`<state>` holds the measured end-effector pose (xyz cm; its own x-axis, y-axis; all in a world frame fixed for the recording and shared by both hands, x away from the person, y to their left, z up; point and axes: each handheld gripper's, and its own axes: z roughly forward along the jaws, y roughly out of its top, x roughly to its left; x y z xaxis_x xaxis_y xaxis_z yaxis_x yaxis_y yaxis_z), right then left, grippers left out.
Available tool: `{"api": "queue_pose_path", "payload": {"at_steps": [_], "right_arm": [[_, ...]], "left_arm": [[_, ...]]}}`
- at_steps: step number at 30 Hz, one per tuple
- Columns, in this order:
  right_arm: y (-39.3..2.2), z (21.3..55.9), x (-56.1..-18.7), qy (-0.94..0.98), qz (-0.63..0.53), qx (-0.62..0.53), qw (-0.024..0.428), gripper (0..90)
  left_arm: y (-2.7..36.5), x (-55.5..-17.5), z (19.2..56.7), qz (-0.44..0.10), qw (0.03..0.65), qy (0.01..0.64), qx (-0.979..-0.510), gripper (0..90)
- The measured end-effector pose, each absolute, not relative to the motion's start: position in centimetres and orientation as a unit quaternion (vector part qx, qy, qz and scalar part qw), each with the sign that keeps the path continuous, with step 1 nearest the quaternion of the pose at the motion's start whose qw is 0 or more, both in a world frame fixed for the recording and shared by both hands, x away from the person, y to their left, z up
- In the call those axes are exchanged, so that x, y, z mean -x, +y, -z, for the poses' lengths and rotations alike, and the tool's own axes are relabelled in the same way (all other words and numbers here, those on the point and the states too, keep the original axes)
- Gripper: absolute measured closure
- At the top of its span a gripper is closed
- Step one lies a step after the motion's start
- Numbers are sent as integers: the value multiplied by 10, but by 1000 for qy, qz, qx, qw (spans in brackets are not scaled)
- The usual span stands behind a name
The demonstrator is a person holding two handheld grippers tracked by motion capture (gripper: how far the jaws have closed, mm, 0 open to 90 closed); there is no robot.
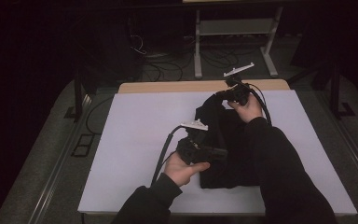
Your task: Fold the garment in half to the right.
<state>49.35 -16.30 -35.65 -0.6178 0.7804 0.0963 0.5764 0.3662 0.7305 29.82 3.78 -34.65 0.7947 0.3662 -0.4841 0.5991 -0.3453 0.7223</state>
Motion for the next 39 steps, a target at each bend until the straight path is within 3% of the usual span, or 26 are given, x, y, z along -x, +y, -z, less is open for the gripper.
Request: {"api": "queue_pose_path", "payload": {"at_steps": [39], "right_arm": [[-228,373,-485,791,-389,-455,129,864]], "left_arm": [[-37,-305,377,160,459,270,-831,848]]}}
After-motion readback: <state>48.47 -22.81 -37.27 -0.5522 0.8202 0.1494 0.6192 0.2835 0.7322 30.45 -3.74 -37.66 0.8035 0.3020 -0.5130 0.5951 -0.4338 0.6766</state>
